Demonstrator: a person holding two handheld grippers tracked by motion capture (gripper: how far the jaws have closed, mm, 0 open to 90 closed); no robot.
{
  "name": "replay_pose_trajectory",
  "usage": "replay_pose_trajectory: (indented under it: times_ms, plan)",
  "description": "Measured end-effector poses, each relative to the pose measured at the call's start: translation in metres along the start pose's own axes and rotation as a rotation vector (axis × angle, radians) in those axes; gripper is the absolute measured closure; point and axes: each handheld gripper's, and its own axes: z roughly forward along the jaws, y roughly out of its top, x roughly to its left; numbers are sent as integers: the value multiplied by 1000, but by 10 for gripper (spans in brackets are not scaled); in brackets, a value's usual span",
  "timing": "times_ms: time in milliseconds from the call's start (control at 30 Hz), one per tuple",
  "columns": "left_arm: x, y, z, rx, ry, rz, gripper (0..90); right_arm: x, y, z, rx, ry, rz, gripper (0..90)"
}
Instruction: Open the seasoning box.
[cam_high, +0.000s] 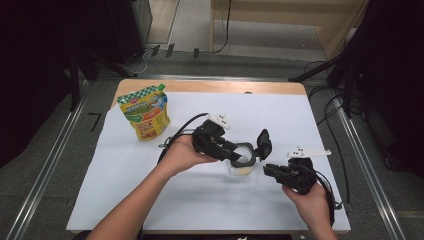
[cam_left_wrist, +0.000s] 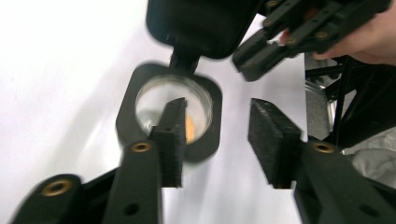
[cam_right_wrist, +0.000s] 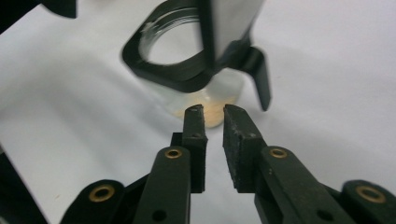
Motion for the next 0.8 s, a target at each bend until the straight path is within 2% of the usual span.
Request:
replay_pose_trajectory:
  times_ms: [100,133,167,367,500,800]
  plan:
    - [6,-12,-9,-30,16,-36,497,10,-5,-1,3,23,-5,739]
    - [9,-15,-12,-26,22,-43,495,13,-7,-1,10,32,-7,722]
    - [10,-17,-15,-19,31,-46,482,17,-8,0,11,38,-11,709]
    - [14,-29,-37,-49,95,-63,458,37,-10,9,16,95,-70,600]
    - [17,-38,-50,-43,129,-74,415,45,-9,17,27,110,-105,543]
    - [24,-59,-85,-78,179,-143,413,60,-8,29,43,145,-167,533]
